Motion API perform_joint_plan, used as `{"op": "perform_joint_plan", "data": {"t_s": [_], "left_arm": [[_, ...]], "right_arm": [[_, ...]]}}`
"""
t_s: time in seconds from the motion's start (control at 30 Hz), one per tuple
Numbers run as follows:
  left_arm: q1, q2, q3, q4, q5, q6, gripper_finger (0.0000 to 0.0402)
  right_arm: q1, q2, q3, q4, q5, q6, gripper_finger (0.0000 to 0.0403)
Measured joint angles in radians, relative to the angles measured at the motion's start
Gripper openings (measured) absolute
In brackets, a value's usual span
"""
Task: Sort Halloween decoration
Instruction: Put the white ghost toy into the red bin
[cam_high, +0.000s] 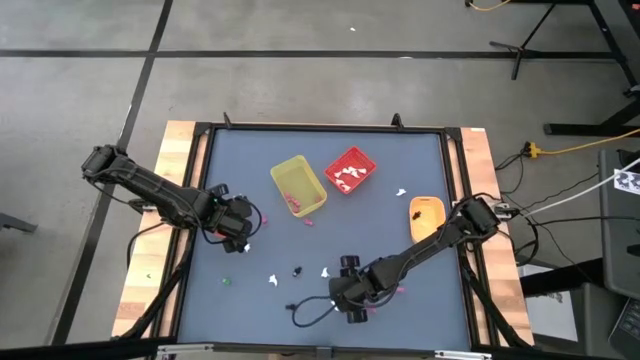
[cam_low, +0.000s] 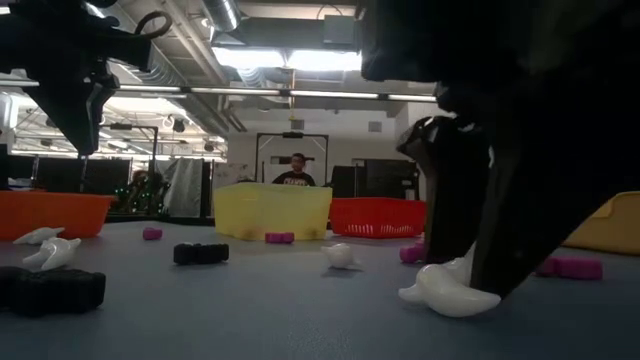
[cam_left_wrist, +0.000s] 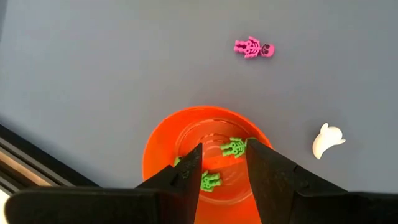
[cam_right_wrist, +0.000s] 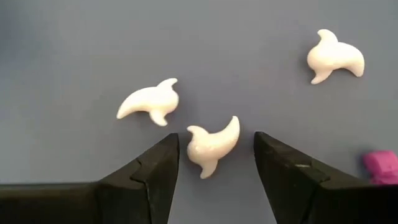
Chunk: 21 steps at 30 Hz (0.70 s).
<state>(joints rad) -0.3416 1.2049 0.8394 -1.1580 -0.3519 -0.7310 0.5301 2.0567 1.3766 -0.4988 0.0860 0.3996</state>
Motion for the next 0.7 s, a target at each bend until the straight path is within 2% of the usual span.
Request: {"op": "perform_joint_plan", "data": {"t_s": [0.3,0.7], "left_arm": [[0.000,0.000,0.000,0.002,0.002,0.000,0.0108],[0.000,0.000,0.000,0.002,0.002,0.000,0.0108]], "right_arm": [[0.000,0.001,0.000,0.002,0.001,-0.003,0.0201],[0.000,0.002,0.000,0.005,0.005,-0.003,0.0105]]}}
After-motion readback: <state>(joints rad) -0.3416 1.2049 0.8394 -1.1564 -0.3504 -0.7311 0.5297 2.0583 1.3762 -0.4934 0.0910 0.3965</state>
